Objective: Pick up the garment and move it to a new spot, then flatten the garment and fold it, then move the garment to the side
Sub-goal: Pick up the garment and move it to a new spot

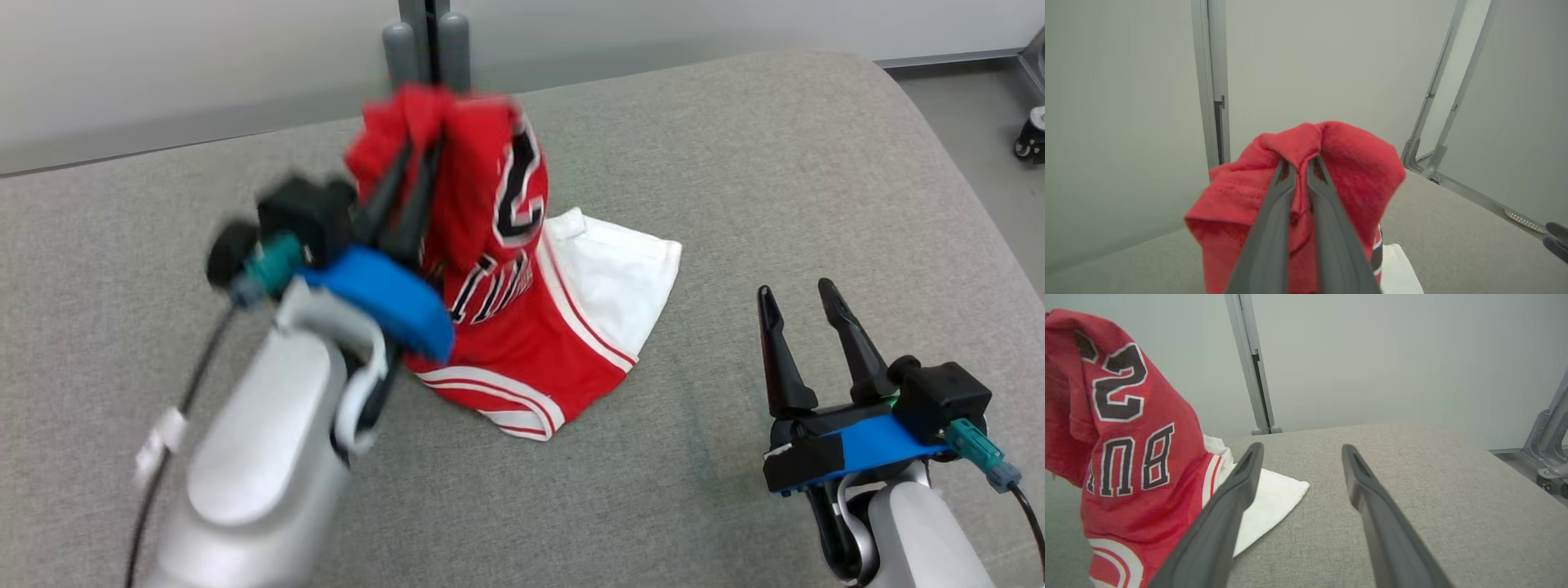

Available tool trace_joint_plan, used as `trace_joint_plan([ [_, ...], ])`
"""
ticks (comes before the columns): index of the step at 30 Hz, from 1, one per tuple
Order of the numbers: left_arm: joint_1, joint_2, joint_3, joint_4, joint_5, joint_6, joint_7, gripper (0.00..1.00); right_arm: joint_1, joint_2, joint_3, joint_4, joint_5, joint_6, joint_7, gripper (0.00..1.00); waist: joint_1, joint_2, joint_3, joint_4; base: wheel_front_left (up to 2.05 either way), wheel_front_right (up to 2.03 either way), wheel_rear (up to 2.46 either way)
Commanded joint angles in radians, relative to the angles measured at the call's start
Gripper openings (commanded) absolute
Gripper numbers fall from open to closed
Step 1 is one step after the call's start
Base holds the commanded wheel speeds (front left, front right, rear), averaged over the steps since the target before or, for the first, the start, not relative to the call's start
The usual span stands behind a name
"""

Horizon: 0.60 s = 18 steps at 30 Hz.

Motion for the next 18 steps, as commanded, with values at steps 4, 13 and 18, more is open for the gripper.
trace_joint_plan([
  [4,0.141,-0.008,-0.026,0.054,-0.023,-0.001,-0.034,0.00,-0.001,-0.002,-0.001,0.003,0.007,0.000,-0.005,1.00,0.0000,0.0001,0.002,0.011,0.00,0.00,0.00],
  [13,0.276,-0.029,-0.107,0.145,0.005,0.005,-0.090,1.00,0.016,-0.002,0.001,0.025,0.000,0.000,-0.005,1.00,0.0000,0.0001,-0.021,0.042,0.00,0.00,0.00],
  [18,0.242,-0.031,-0.068,0.119,-0.001,0.020,-0.169,1.00,0.020,-0.002,-0.006,0.036,-0.005,0.000,-0.005,1.00,0.0000,0.0001,-0.051,0.067,0.00,0.00,0.00],
])
